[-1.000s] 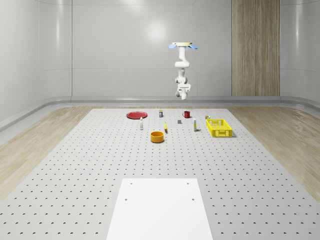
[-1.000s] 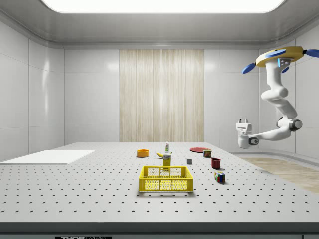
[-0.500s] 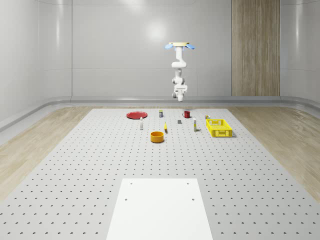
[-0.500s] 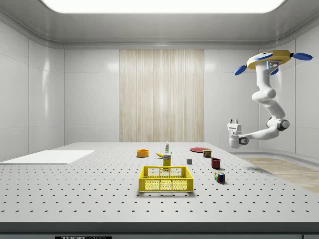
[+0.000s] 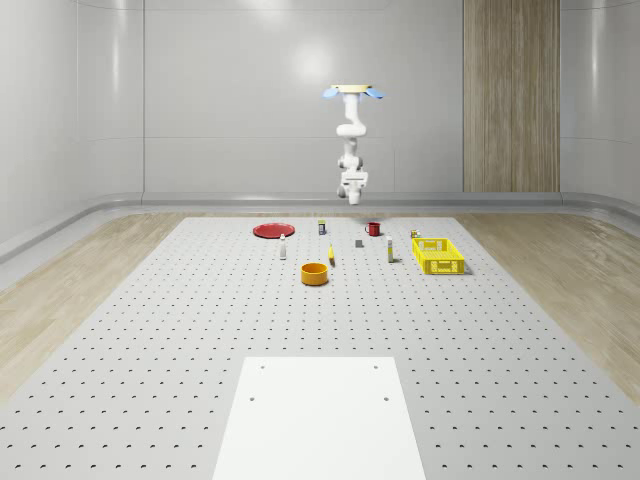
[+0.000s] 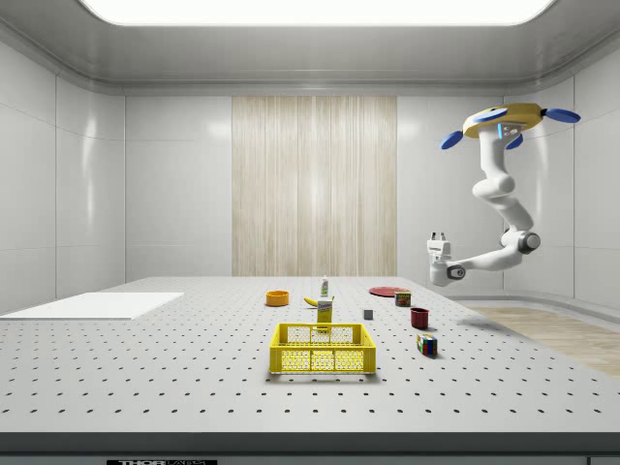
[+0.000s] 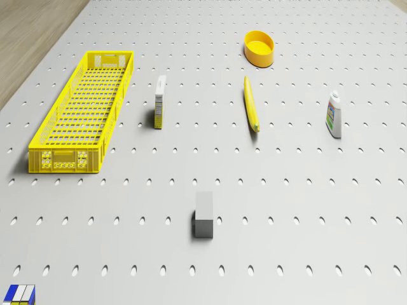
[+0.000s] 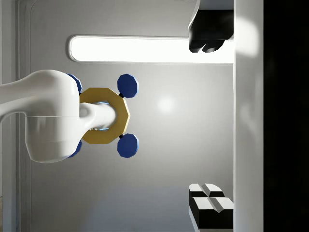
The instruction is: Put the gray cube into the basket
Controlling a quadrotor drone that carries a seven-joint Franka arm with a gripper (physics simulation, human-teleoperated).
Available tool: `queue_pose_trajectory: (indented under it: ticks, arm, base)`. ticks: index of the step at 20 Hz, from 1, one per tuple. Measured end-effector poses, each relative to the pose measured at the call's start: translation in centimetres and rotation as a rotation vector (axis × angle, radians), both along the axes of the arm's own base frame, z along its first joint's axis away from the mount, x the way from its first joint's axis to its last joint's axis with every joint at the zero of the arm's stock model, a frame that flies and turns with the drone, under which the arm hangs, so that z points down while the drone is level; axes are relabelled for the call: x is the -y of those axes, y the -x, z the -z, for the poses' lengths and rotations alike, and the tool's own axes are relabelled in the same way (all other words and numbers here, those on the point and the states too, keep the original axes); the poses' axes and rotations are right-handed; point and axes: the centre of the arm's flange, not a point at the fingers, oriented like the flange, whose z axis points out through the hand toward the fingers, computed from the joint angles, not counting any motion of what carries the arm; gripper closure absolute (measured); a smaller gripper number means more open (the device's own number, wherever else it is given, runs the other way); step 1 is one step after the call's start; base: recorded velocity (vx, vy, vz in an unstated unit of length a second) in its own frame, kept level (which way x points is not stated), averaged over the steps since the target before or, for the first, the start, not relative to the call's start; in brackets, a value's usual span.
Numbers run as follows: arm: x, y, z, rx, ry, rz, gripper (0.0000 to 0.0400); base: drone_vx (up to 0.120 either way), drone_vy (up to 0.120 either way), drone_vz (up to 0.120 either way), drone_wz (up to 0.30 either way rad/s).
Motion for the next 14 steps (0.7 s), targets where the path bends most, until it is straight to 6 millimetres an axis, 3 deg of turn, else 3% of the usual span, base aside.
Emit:
queue_pose_trajectory:
  ticks: [14]
  arm:
    - [-0.22,0.11,0.0,0.011,0.022,0.0,0.0]
  base:
    - [0.12,0.0,0.0,0.0]
